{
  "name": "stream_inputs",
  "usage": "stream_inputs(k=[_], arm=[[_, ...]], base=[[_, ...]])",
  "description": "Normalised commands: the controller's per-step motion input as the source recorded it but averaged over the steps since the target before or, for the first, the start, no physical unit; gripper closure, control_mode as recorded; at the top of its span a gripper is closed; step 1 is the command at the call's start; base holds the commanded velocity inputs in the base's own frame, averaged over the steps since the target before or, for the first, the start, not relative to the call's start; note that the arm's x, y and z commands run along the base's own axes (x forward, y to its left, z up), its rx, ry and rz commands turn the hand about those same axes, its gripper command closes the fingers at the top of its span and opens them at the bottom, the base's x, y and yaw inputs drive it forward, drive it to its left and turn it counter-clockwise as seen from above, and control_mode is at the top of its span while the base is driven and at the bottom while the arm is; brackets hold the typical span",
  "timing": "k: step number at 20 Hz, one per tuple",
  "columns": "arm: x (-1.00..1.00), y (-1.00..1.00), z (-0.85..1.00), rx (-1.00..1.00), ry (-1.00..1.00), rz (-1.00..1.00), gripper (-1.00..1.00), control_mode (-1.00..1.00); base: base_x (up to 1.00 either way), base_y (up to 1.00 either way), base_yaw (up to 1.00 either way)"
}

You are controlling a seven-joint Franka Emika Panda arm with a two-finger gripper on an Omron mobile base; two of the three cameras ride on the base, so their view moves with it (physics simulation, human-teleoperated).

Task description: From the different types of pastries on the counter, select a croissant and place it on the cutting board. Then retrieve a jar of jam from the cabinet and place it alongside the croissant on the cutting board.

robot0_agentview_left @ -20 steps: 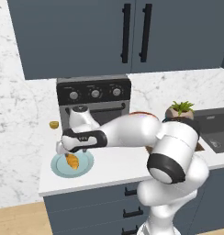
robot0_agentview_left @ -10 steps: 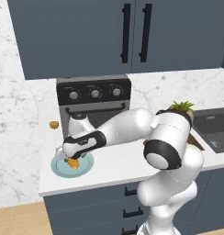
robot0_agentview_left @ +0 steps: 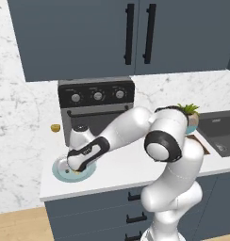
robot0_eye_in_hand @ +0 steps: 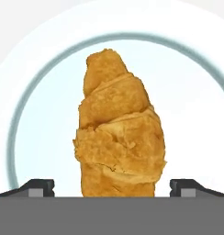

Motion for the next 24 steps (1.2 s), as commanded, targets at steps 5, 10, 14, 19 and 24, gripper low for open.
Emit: stream_inputs(k=[5,10,14,19,24], arm=[[0.09,0.10,-0.34,0.00,0.00,0.00,-1.00,-1.00],[0.00,0.23,-0.35,0.00,0.00,0.00,1.00,-1.00],[0.00,0.02,-0.20,0.00,0.00,0.00,1.00,-1.00],[-0.19,0.00,-0.04,0.00,0.00,0.00,1.00,-1.00],[-0.47,-0.08,0.00,0.00,-0.01,0.00,1.00,-1.00]], base=[[0.00,0.00,0.00],[0.00,0.00,0.00],[0.00,0.00,0.00],[0.00,0.00,0.00],[0.00,0.00,0.00]])
